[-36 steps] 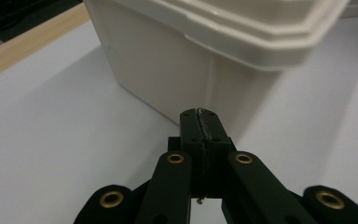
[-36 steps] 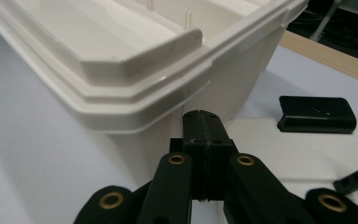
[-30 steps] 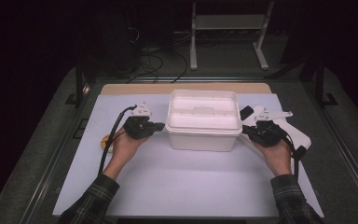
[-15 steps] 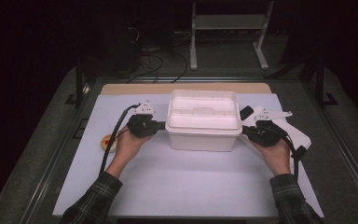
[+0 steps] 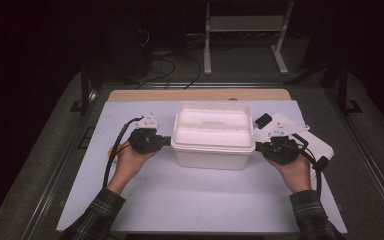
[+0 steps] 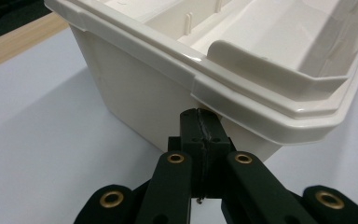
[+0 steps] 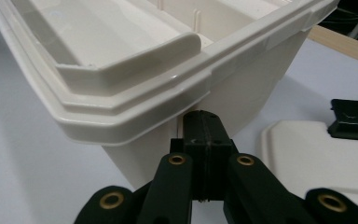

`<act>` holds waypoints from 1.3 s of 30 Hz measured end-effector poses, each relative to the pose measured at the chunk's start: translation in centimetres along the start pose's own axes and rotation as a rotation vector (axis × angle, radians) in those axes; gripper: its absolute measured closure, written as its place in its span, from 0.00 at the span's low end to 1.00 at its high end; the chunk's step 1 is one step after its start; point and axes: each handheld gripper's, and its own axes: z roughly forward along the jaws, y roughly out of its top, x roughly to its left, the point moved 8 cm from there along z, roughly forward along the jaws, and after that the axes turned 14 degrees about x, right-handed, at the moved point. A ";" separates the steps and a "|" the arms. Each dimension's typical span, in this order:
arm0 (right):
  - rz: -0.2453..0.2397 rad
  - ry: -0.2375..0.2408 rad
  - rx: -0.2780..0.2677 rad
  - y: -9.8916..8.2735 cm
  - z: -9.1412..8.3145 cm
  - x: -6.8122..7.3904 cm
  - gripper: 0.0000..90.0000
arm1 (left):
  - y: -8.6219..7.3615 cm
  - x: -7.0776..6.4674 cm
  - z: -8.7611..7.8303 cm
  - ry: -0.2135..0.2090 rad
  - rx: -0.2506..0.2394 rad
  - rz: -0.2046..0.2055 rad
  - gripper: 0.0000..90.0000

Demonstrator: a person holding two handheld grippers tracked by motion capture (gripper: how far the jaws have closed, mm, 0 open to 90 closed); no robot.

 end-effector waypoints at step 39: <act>-0.097 0.082 0.000 -3.7 -2.8 8.0 1.00 | -6.4 -7.0 -4.7 -0.076 -0.009 0.048 1.00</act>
